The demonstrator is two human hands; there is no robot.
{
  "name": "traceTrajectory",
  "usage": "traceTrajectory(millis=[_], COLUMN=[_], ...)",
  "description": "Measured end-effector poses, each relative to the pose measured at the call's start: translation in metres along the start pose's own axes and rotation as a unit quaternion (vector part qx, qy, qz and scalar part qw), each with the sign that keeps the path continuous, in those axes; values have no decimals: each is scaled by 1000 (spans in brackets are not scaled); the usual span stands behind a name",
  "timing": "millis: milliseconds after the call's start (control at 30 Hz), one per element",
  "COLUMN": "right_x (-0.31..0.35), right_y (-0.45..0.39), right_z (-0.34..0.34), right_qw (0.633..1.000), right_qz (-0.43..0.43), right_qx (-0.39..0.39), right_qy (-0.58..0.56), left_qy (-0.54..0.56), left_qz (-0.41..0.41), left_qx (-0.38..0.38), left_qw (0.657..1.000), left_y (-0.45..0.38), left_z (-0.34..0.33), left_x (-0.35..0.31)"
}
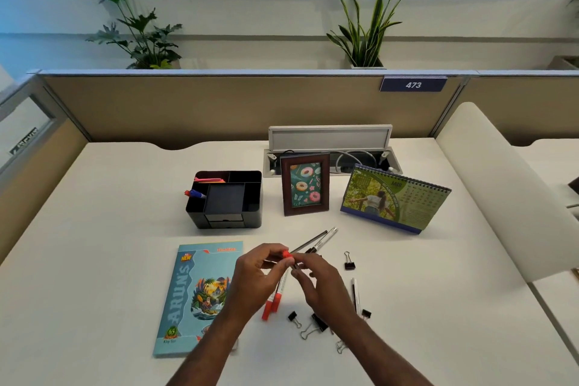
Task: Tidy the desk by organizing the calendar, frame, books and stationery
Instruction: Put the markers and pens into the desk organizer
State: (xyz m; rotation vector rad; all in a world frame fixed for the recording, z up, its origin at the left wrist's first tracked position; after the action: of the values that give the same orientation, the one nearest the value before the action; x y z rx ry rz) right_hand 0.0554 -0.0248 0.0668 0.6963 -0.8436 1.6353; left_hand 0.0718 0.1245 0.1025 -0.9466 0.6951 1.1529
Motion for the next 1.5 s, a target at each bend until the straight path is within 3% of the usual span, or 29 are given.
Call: traceTrajectory(millis=[233,433,567,933,1167,1500], right_x=[-46,-82,-90,-92,-106,-111], right_y=[15,25,22,-26,-39,-44], right_z=[-11,-12,-9,-5,-13,-22], right_qw=[995,986,983,969,952,927], right_qz=[-57,-103,-116,-127,-121,-53], right_qx=[55,74,87,105,136,180], right_qy=[65,105,114,182,246,326], left_qy=[-50,-108,-159,-267,-340,-355], left_qz=[4,15,44,133,141,135], left_qx=[-103,-223,-255,-188,-153,-126], left_qw=[993,969,953,936,917,916], left_y=[-38,-82,-100,-127,-137,-136], left_z=[69,149,175,165,158,143], left_x=[25,43,67,120,137,134])
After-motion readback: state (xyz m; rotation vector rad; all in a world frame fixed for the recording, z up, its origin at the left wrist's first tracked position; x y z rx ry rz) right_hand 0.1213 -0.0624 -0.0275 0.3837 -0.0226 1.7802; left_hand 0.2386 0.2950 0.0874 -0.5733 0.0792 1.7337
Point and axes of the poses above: each hand's wrist, its own y-axis away from the middle knuckle, its own z-axis out of the back of the hand, x = y × z, the point moved 9 cm from there along -y, towards the middle knuckle, and after that the axes turned 1 degree about -y, right-handed, at the moved point
